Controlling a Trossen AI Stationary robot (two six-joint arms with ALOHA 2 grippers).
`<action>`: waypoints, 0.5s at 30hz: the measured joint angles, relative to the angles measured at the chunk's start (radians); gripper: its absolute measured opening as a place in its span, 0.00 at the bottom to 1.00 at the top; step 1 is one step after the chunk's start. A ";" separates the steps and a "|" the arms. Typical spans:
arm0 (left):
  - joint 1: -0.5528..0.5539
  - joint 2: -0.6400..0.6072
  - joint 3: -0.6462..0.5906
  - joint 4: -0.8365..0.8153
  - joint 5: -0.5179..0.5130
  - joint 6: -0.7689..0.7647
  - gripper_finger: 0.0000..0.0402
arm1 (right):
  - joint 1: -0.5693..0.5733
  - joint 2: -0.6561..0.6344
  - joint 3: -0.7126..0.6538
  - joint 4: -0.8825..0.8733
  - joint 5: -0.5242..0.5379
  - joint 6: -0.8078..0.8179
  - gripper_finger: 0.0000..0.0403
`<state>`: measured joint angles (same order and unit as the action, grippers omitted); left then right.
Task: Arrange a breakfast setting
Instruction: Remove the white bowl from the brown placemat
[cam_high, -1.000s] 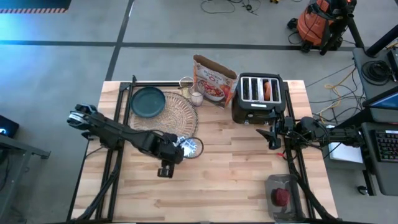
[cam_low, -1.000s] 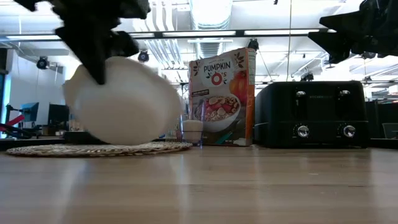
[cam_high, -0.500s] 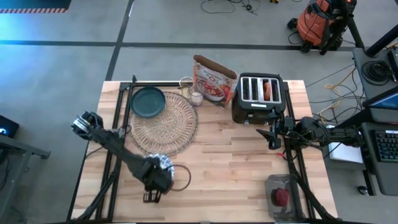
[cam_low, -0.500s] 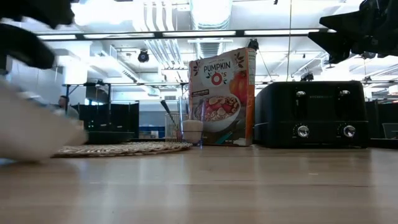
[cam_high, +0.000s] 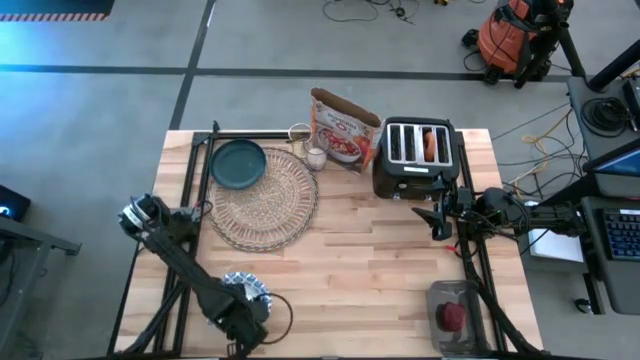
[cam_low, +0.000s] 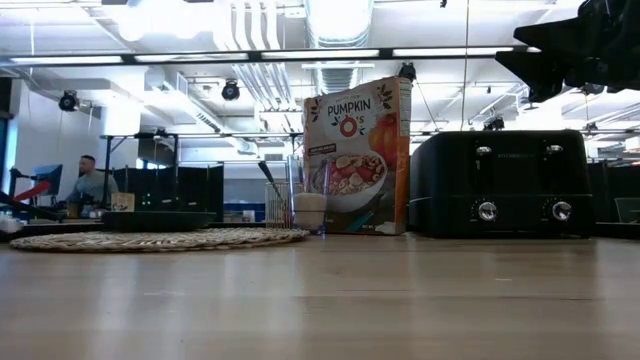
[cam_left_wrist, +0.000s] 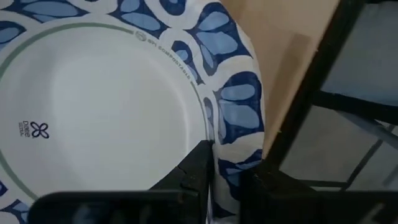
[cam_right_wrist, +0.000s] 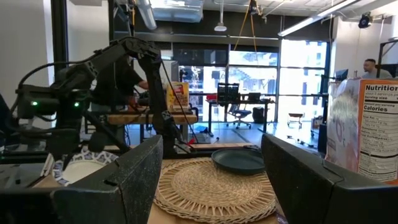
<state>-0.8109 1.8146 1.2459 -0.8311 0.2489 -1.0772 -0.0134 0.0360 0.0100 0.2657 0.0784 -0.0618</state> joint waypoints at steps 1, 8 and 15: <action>-0.004 0.006 0.009 -0.002 0.001 -0.004 0.11 | 0.000 0.000 0.000 0.000 0.000 0.001 0.65; -0.043 0.024 0.064 -0.018 0.008 0.039 0.22 | 0.000 0.000 0.000 0.000 0.000 0.000 0.65; -0.047 0.022 0.089 -0.024 0.006 0.040 0.34 | 0.000 0.000 0.000 0.000 0.000 0.001 0.65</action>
<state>-0.8575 1.8364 1.3354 -0.8549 0.2554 -1.0374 -0.0132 0.0360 0.0101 0.2657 0.0784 -0.0608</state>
